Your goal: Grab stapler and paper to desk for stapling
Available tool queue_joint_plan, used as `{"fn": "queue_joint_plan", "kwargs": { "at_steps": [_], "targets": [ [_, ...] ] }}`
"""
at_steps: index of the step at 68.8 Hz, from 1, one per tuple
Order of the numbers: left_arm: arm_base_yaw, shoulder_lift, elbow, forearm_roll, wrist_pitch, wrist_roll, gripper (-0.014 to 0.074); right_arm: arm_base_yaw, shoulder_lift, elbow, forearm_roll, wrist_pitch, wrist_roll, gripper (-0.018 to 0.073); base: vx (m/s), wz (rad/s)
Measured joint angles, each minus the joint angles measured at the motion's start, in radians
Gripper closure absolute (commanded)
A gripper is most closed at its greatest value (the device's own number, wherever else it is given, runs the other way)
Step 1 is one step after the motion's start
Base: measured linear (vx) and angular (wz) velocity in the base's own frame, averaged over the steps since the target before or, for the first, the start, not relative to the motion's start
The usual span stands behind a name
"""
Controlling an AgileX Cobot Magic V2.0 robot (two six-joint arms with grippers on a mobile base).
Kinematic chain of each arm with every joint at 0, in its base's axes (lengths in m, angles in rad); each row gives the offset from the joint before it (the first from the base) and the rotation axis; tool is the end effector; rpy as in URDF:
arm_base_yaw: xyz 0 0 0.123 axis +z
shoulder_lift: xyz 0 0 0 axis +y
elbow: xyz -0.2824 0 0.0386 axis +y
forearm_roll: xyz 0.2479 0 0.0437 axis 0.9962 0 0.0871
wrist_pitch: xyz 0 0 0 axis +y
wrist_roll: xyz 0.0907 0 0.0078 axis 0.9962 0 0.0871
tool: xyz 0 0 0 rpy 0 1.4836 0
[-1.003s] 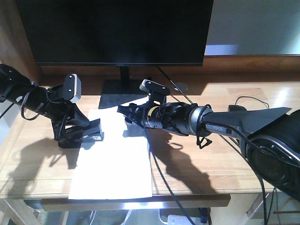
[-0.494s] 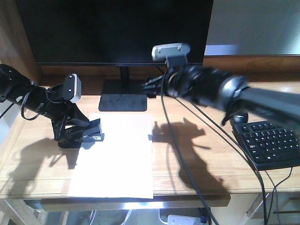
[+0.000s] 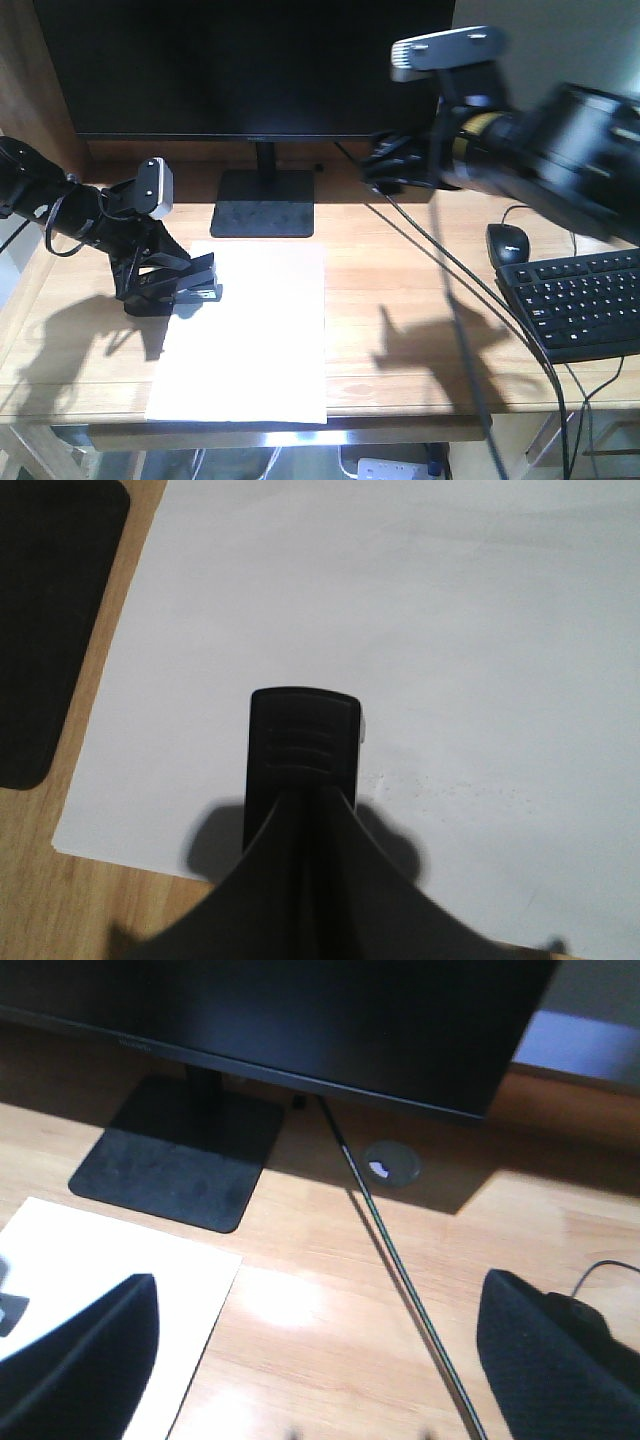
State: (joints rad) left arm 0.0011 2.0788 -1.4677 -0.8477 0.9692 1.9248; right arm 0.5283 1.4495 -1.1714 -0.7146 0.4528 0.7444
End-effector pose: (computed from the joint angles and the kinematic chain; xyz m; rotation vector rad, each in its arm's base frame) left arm 0.4189 -0.0559 0.1758 1.6453 1.8554 -0.4489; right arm 0.2974 0.1433 0.3368 -0.2931 2.0687 0.0622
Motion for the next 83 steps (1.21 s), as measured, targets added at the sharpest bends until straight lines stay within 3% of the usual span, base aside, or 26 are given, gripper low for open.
{"fn": "queue_joint_plan", "kwargs": {
  "at_steps": [18,54,83],
  "targets": [
    [0.0,0.0,0.0,0.0,0.0,0.0,0.0603,0.0,-0.372,0.283,-0.118,-0.084,0.113,-0.0018,0.0,0.0],
    [0.0,0.0,0.0,0.0,0.0,0.0,0.0603,0.0,-1.053,0.724,-0.143,-0.214,0.118,-0.0018,0.0,0.0],
    [0.0,0.0,0.0,0.0,0.0,0.0,0.0603,0.0,-1.227,0.92,-0.144,-0.218,0.118,-0.0018,0.0,0.0]
  ]
}}
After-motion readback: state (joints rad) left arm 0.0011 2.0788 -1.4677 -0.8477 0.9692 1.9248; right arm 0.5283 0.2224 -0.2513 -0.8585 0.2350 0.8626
